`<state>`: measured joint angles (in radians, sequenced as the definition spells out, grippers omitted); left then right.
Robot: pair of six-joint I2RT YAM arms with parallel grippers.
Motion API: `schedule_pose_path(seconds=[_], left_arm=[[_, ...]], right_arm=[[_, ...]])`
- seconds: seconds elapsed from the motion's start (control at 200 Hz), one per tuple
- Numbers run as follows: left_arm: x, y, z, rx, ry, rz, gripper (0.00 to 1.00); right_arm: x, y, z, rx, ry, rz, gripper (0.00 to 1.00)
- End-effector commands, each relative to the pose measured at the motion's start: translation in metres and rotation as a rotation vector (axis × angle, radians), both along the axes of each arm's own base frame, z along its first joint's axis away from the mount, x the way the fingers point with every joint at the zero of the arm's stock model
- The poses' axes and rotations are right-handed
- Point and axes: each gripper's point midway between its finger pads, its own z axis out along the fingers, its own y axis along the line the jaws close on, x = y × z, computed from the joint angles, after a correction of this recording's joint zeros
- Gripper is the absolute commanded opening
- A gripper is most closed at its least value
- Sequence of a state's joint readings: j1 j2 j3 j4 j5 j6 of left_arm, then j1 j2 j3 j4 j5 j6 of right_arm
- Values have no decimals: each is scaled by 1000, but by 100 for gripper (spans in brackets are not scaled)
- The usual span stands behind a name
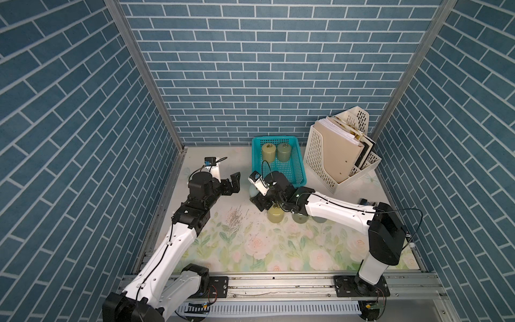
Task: Take the tea canister out of the basket
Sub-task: Place the tea canister at the center of the board.
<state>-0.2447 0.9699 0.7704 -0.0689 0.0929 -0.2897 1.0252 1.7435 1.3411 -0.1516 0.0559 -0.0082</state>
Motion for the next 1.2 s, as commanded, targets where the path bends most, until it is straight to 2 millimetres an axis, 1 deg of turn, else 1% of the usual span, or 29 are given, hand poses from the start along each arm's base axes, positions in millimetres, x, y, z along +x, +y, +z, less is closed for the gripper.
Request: schedule_pose_path(seconds=[0.0, 0.065, 0.175, 0.325, 0.49, 0.68, 0.87, 1.145, 1.195], left_arm=[[-3, 15, -7, -29, 20, 48, 100], [-2, 17, -10, -31, 25, 51, 100], [-2, 14, -10, -38, 21, 36, 100], [-2, 11, -12, -45, 18, 15, 100], [-2, 8, -17, -49, 21, -2, 100], [-2, 5, -15, -55, 13, -18, 100], [-1, 3, -17, -57, 16, -27, 100], [-1, 2, -17, -57, 16, -33, 100], [0, 2, -16, -58, 14, -33, 100]], right_arm=[[3, 23, 21, 108, -67, 2, 0], [-3, 29, 9, 97, -49, 12, 0], [-10, 39, -8, 75, -32, 17, 0], [-8, 44, -33, 45, -10, -6, 0], [-6, 45, -55, 24, 17, -22, 0], [-7, 47, -67, 18, 39, -27, 0], [-6, 45, -85, -12, 54, -41, 0], [-6, 44, -93, -27, 57, -47, 0], [-5, 45, -93, -26, 58, -47, 4]])
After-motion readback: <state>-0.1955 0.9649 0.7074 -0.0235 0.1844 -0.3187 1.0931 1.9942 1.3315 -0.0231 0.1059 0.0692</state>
